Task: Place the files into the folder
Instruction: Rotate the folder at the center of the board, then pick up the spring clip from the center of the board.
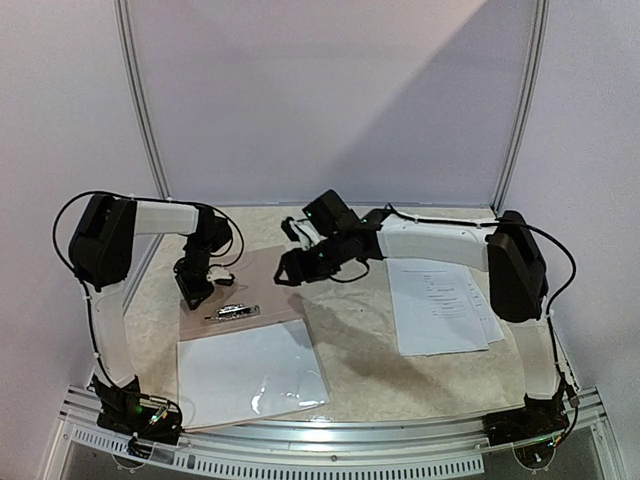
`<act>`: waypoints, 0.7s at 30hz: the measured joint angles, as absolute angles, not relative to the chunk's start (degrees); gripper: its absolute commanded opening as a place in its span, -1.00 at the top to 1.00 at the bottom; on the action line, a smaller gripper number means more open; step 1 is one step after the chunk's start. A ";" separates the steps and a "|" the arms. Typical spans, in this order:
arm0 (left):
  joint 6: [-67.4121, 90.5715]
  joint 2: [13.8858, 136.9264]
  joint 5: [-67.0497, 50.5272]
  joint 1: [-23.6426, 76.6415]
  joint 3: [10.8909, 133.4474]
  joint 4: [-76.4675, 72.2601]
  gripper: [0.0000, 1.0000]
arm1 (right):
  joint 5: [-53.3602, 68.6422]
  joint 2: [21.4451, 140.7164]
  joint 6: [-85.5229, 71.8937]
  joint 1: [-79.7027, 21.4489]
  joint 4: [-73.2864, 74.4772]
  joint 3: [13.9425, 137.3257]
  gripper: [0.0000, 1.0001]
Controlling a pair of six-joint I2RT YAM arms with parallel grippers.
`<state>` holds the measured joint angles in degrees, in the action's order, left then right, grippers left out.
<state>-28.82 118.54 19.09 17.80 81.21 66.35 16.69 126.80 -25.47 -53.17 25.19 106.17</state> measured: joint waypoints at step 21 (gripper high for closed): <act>-30.41 111.00 -1.39 28.23 81.95 62.59 0.09 | 8.38 116.73 -16.56 -53.95 24.21 85.38 -0.20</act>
<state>-30.41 111.00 -1.39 28.23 81.95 62.59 8.38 116.73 -16.56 -53.95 24.21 85.38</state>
